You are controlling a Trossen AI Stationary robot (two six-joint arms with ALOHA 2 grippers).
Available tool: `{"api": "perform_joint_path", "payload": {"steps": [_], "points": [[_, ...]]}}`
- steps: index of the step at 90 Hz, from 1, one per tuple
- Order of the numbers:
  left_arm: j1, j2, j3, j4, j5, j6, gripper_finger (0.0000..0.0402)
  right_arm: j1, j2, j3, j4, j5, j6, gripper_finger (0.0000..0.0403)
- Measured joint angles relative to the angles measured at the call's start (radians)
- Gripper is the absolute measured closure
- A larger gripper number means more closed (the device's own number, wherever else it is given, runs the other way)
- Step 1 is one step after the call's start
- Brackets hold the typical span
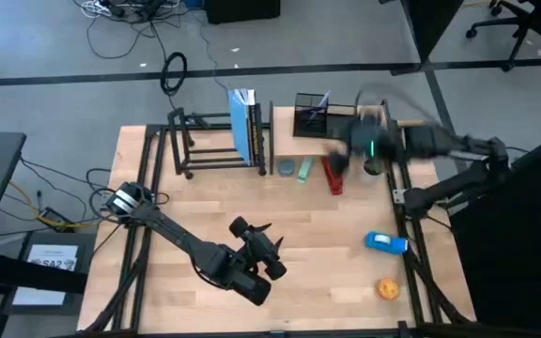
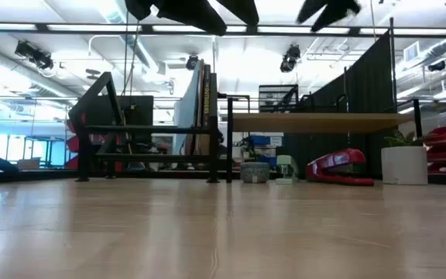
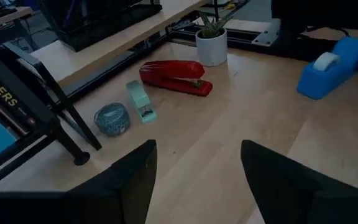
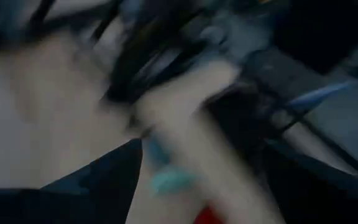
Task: Stock shelves
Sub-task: Remove the purple pen from the pen organizer on the shelf
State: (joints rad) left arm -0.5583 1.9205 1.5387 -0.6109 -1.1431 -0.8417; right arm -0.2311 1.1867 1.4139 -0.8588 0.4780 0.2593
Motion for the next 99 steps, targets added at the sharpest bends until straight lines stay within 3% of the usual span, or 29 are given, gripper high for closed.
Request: {"api": "perform_joint_path", "payload": {"steps": [13,19,26,51,85,99], "points": [[0.000,0.000,0.000,0.008,0.008,0.000,0.0188,-0.370,0.066,0.000,0.107,-0.349,0.005,0.0118],[0.000,0.000,0.000,0.019,0.008,0.000,0.0188,-0.462,0.118,-0.002,0.141,-0.474,0.011,0.0130],[0.000,0.000,0.000,0.018,0.008,0.000,0.0188,-0.517,0.166,-0.002,0.186,-0.550,0.031,0.0149],[0.000,0.000,0.000,0.018,0.015,0.000,0.0188,-0.561,0.227,-0.002,0.223,-0.415,0.011,0.0209],[0.000,0.000,0.000,0.024,0.016,0.000,0.0188,-0.591,0.282,-0.002,0.233,-0.441,0.079,0.0221],[0.000,0.000,0.000,0.025,0.020,0.000,0.0188,-0.597,0.302,-0.002,0.242,-0.454,0.083,0.0247]]}}
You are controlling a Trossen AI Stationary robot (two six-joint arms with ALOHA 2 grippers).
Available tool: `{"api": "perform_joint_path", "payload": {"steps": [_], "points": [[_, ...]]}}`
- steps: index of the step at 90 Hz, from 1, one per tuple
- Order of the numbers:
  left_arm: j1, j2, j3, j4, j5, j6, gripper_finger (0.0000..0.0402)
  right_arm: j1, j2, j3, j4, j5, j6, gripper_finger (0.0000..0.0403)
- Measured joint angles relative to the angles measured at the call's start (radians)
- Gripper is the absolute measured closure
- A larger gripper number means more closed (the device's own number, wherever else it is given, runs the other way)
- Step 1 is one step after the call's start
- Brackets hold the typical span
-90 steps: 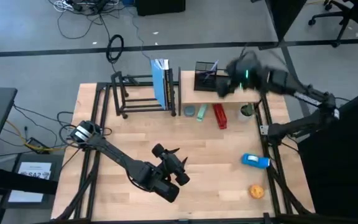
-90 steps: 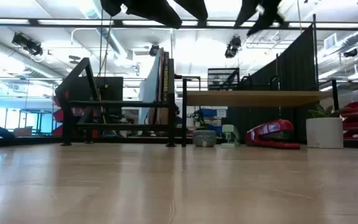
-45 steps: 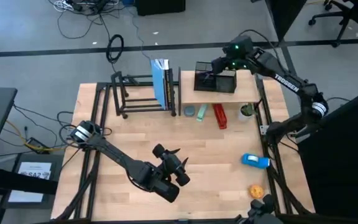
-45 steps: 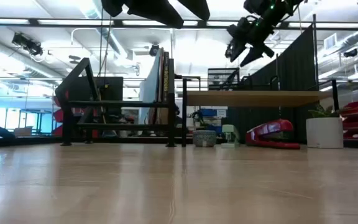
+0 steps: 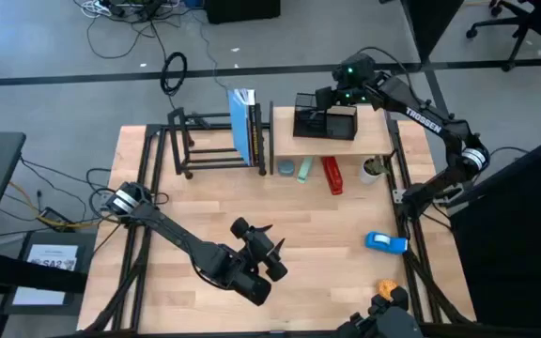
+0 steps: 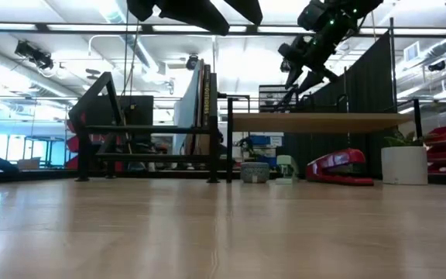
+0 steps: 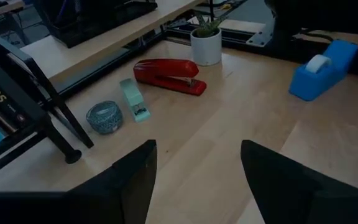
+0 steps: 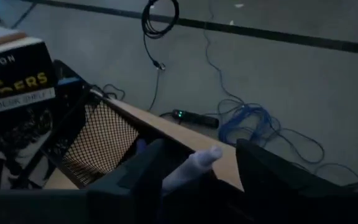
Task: Stock shelves
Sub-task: Remove the purple pen from the pen organizer on the shelf
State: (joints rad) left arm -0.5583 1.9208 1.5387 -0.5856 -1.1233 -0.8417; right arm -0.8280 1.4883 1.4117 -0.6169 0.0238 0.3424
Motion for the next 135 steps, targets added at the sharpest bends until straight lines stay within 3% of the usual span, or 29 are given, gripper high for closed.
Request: {"api": "perform_joint_path", "payload": {"steps": [35,62,83,99,117,135], "points": [[0.000,0.000,0.000,0.002,0.000,0.000,0.0188,0.000,-0.003,0.000,0.049,-0.034,-0.015,0.0391],[0.000,0.000,0.000,0.007,0.000,0.000,0.0188,0.000,-0.086,0.000,0.091,-0.051,-0.037,0.0403],[0.000,0.000,0.000,0.008,0.000,0.000,0.0188,0.012,-0.260,0.000,0.229,-0.177,-0.038,0.0402],[0.000,0.000,0.000,0.009,-0.001,0.000,0.0188,0.093,-0.410,0.000,0.265,-0.250,-0.074,0.0402],[0.000,0.000,0.000,0.016,-0.001,0.006,0.0188,0.279,-0.488,0.002,0.019,-0.281,-0.110,0.0402],[0.000,0.000,0.000,0.023,-0.001,0.026,0.0188,0.527,-0.405,-0.019,-0.408,-0.243,-0.109,0.0402]]}}
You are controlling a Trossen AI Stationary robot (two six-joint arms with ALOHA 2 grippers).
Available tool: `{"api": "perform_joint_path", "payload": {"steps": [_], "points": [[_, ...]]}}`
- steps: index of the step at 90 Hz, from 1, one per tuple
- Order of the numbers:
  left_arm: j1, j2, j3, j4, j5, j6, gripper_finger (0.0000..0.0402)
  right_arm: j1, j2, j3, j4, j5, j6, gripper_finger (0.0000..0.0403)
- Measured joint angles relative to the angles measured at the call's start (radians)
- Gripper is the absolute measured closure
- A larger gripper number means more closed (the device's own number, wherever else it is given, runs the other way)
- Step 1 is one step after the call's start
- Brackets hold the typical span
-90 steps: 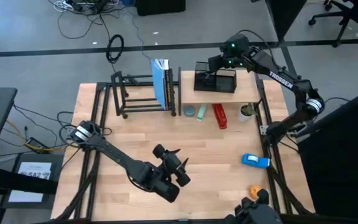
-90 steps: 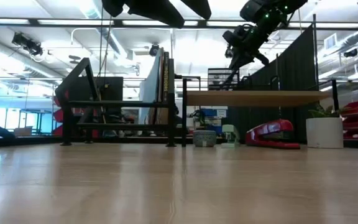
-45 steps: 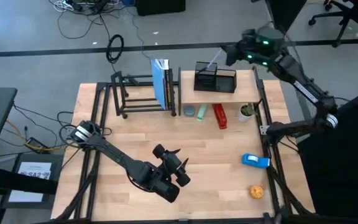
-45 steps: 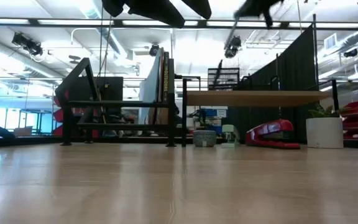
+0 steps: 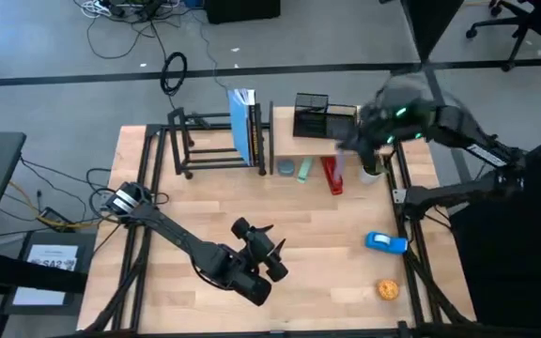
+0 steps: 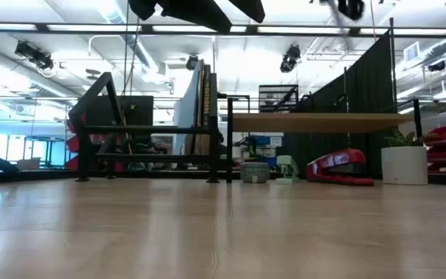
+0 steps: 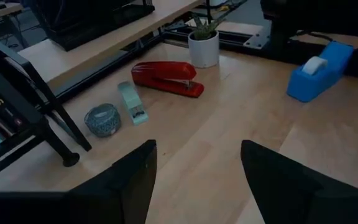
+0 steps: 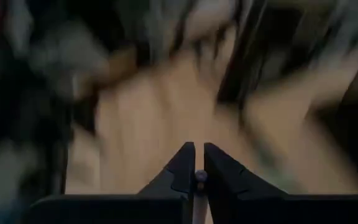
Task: Stock shelves
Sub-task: Remove the purple pen from the pen organizer on the shelf
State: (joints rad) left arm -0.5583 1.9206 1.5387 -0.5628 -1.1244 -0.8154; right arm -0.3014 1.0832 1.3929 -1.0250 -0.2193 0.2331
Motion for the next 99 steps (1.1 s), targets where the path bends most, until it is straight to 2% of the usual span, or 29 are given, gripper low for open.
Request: {"api": "perform_joint_path", "payload": {"steps": [12,32,44,67,78,89,99], "points": [[0.000,0.000,0.000,0.007,0.000,0.000,0.0188,0.132,0.078,-0.101,-0.102,0.091,0.009,0.0402],[0.000,0.000,0.000,0.019,0.000,0.000,0.0188,0.248,0.202,-0.347,-0.054,0.061,-0.005,0.0403],[0.000,0.000,0.000,0.019,0.001,0.000,0.0188,0.272,0.256,-0.434,-0.041,0.076,-0.023,0.0403],[0.002,0.000,0.000,0.019,0.004,0.002,0.0188,0.307,0.376,-0.457,-0.018,0.075,-0.111,0.0403],[0.002,0.000,0.000,0.019,0.004,0.002,0.0188,0.326,0.436,-0.457,-0.016,0.112,-0.145,0.0396],[0.002,0.000,0.000,0.019,0.004,0.003,0.0188,0.343,0.487,-0.457,-0.015,0.153,-0.165,0.0373],[0.002,0.000,0.000,0.019,0.015,0.003,0.0188,0.348,0.501,-0.457,-0.011,0.153,-0.163,0.0337]]}}
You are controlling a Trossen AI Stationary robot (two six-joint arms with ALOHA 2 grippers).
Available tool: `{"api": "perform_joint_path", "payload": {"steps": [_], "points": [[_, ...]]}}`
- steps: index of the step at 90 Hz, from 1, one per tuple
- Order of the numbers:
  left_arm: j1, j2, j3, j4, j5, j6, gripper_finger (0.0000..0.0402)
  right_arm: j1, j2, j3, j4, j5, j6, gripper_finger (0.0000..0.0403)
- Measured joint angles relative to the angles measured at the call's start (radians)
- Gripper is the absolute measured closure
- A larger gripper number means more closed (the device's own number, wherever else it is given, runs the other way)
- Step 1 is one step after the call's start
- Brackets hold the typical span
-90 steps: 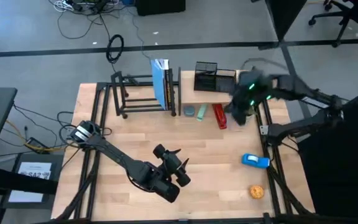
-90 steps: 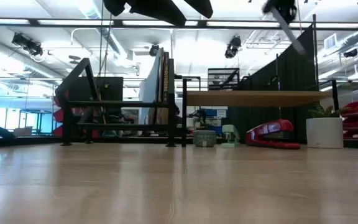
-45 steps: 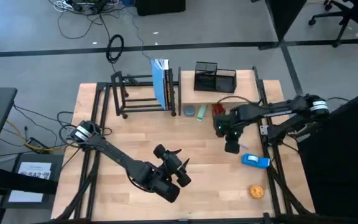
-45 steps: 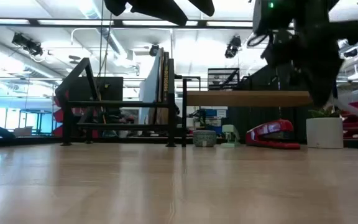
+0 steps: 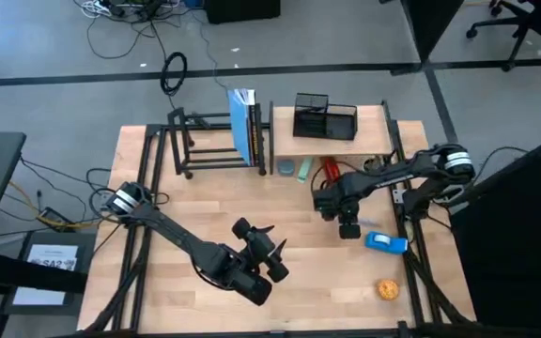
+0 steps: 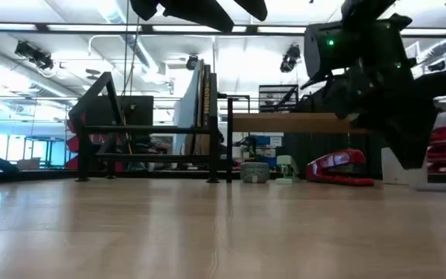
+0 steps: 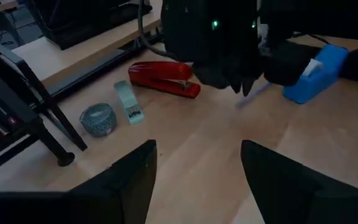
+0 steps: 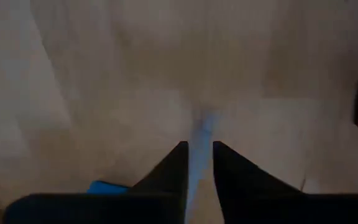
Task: Stock shelves
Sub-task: Remove the purple pen from the pen organizer on the shelf, then remove the red stapler from under the shelf
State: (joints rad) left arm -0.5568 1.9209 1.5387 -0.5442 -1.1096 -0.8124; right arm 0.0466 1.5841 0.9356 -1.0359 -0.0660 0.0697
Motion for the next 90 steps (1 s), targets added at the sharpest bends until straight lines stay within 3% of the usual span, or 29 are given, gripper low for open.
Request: {"api": "perform_joint_path", "payload": {"steps": [12,26,41,54,61,74,82,90], "points": [[0.000,0.000,0.000,0.000,0.000,0.000,0.0188,-0.004,-0.036,0.011,-0.016,-0.002,-0.001,0.0284],[0.000,0.000,0.000,0.000,0.000,0.000,0.0188,-0.044,-0.157,0.108,-0.029,0.086,-0.009,0.0241],[0.005,0.000,0.000,0.008,0.001,0.028,0.0188,-0.135,-0.317,0.278,0.095,0.245,-0.052,0.0230],[0.025,0.000,0.000,0.052,0.001,0.114,0.0188,-0.333,-0.406,0.382,0.321,0.351,-0.102,0.0239],[0.046,0.000,0.000,0.090,0.011,0.178,0.0188,-0.477,-0.404,0.427,0.374,0.282,-0.154,0.0245],[0.101,0.000,0.000,0.176,0.103,0.314,0.0188,-0.703,-0.316,0.487,0.362,0.024,-0.183,0.0252],[0.129,0.000,0.000,0.226,0.171,0.385,0.0188,-0.769,-0.250,0.489,0.355,-0.070,-0.225,0.0251],[0.146,0.000,0.000,0.250,0.222,0.418,0.0188,-0.793,-0.205,0.489,0.337,-0.088,-0.283,0.0242]]}}
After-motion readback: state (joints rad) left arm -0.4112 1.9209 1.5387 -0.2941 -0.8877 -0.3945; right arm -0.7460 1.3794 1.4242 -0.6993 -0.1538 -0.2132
